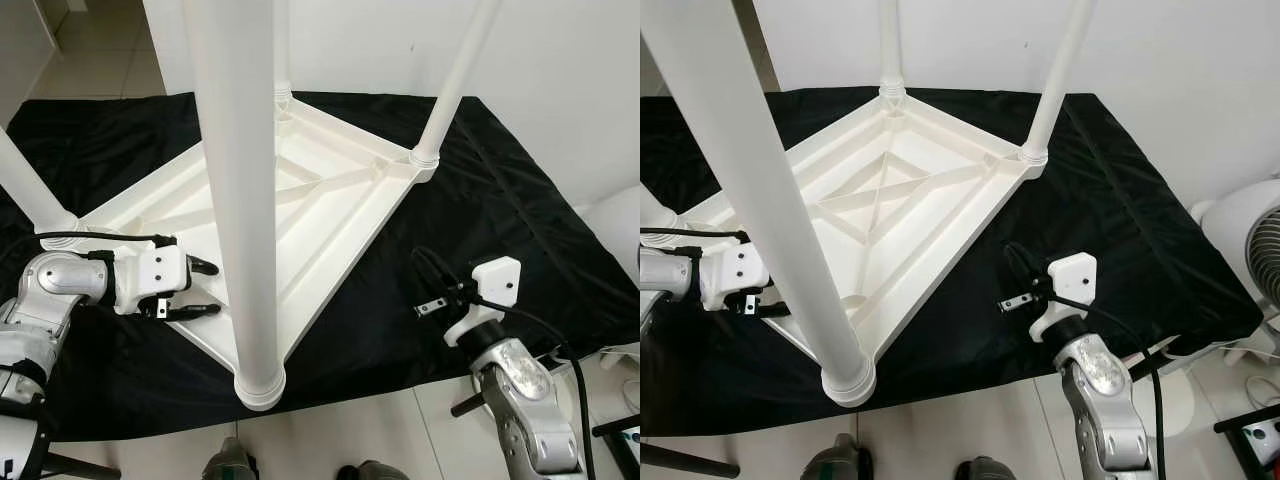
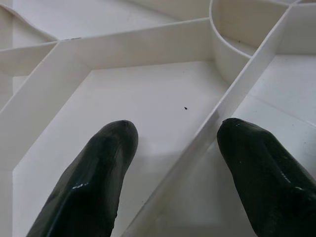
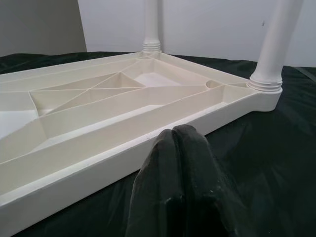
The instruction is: Building children table
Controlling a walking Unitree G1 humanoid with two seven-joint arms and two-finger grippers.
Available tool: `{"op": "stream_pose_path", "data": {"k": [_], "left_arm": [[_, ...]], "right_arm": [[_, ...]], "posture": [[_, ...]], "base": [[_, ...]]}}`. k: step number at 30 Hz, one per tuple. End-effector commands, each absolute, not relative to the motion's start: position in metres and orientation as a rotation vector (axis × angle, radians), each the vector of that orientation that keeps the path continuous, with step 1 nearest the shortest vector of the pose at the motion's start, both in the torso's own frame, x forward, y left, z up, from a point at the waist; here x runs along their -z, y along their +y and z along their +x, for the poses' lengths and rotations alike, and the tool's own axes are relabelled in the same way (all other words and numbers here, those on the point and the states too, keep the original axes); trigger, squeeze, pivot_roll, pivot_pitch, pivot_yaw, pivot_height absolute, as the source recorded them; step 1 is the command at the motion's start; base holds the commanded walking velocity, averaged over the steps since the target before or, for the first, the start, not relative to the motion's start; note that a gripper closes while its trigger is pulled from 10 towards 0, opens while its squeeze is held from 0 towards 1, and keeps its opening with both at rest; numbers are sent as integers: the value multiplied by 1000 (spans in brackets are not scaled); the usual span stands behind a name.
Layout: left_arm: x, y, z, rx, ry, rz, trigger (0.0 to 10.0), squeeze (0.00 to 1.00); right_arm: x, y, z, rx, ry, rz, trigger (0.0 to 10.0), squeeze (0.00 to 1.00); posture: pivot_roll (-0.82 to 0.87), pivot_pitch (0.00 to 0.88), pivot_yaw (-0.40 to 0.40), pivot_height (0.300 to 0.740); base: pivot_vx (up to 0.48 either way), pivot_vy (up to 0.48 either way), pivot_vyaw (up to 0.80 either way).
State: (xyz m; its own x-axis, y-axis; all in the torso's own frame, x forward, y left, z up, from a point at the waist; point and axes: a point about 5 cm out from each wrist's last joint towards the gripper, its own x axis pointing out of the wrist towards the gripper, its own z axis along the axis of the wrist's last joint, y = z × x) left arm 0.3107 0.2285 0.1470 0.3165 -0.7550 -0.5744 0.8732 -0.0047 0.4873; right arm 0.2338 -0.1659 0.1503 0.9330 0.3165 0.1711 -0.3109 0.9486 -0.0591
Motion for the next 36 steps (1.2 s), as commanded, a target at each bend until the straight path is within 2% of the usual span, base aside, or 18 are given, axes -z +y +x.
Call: {"op": "stream_pose_path", "data": {"k": [1,6,7,8,9,25,32,36], "left_arm": [[-138,229,306,1391,238,924,10000,0],[-138,228,305,1418,254,911,10000,0],[-137,227,305,1452,269,918,4196,0],[-136,227,305,1481,288,933,4000,0],[-136,226,305,1505,302,945,0,0],[-133,221,307,1572,323,929,0,0],[-135,209,314,1493,201,861,0,0],[-139,184,325,1362,46,750,0,0]], "right_arm": [[-150,-170,233,-301,-172,-40,10000,0],[-151,-170,233,-297,-172,-42,10000,0],[-151,-171,233,-294,-172,-45,10000,0],[-152,-171,233,-291,-172,-49,10000,0],[-152,-172,234,-290,-172,-53,10000,0],[-152,-175,233,-269,-167,-65,10000,0],[-153,-176,233,-256,-168,-65,10000,0],[-155,-180,235,-204,-186,-52,10000,0]], "posture": [[69,73,5,740],[69,73,5,740],[70,79,7,740],[68,80,8,740],[68,81,10,740],[63,87,16,740],[62,92,12,740],[60,93,10,740]], "base": [[0,0,0],[0,0,0],[0,0,0],[0,0,0],[0,0,0],[0,0,0],[0,0,0],[0,0,0]]}}
